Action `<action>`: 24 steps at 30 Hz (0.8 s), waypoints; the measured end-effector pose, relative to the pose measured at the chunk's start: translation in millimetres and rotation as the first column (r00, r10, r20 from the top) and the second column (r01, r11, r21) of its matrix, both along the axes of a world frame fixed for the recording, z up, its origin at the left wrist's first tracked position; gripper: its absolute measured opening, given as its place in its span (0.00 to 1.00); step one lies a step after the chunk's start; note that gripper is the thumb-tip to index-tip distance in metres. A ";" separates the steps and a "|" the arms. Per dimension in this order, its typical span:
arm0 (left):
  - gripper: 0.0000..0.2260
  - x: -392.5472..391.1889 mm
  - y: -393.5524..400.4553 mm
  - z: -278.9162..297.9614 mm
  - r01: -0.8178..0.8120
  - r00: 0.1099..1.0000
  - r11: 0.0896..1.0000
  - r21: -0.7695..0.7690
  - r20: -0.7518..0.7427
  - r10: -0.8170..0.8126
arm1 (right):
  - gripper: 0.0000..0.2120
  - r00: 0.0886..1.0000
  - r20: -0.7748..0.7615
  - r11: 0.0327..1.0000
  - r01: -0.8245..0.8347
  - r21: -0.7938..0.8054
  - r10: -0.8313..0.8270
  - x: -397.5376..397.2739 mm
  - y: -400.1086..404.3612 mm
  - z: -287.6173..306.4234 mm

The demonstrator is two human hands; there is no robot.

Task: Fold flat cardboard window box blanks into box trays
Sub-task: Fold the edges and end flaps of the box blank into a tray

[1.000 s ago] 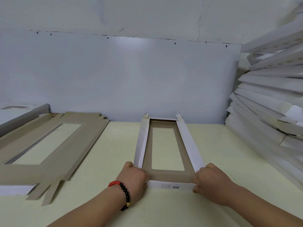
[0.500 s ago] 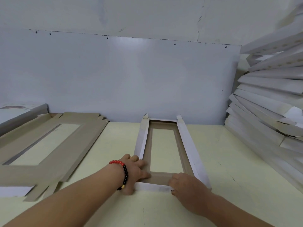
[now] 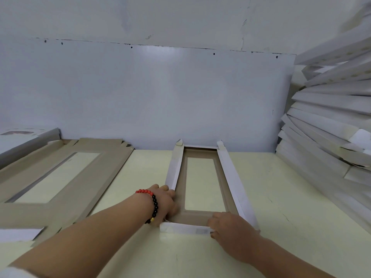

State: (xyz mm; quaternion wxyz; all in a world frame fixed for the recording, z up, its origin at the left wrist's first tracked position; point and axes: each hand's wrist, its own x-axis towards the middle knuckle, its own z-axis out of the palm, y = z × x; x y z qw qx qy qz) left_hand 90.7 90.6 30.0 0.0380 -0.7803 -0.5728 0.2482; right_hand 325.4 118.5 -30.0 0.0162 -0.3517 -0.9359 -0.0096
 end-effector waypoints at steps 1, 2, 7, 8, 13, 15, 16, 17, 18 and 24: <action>0.14 -3.4 -1.3 -0.7 -0.013 0.998 1.000 -0.010 0.061 0.014 | 0.10 1.000 -0.002 1.000 0.000 0.000 0.000 -0.5 0.2 0.0; 0.13 -7.6 -2.9 -1.4 -0.034 0.990 0.999 -0.021 0.136 0.037 | 0.10 1.000 -0.005 1.000 0.002 -0.001 -0.002 -0.6 0.1 0.1; 0.15 -28.0 -12.9 -5.4 -0.086 0.914 0.996 -0.015 0.397 0.084 | 0.10 0.999 -0.031 1.000 0.012 -0.012 -0.012 -0.9 -1.7 0.6; 0.16 -28.6 -15.2 -5.6 -0.099 0.903 0.995 -0.008 0.420 0.093 | 0.10 0.999 -0.033 1.000 0.014 -0.011 -0.014 -0.8 -1.9 0.8; 0.19 -21.8 -22.7 -5.9 -0.078 0.935 0.996 0.048 0.351 0.056 | 0.09 0.999 -0.037 1.000 0.017 -0.002 -0.017 -1.0 -3.1 1.5; 0.15 -19.0 -24.5 -9.9 -0.019 0.967 0.997 0.077 0.255 -0.001 | 0.09 0.999 -0.034 1.000 0.021 -0.003 -0.021 -1.1 -3.5 1.8; 0.12 -17.3 -25.1 -11.6 0.004 0.977 0.996 0.091 0.211 -0.023 | 0.09 0.999 -0.036 1.000 0.021 -0.005 -0.021 -1.3 -3.5 1.7; 0.10 -15.6 -25.6 -12.7 0.016 0.983 0.994 0.105 0.182 -0.035 | 0.09 0.999 -0.039 1.000 0.020 -0.005 -0.021 -1.3 -3.7 1.6; 0.09 -14.1 -25.8 -13.6 0.012 0.985 0.994 0.110 0.169 -0.030 | 0.09 0.999 -0.043 1.000 0.023 -0.007 -0.023 -1.1 -4.0 1.4; 0.14 -7.2 -25.6 -16.5 -0.101 0.968 0.991 0.088 0.239 0.077 | 0.09 0.998 -0.058 0.999 0.031 -0.024 -0.033 -1.1 -5.6 1.0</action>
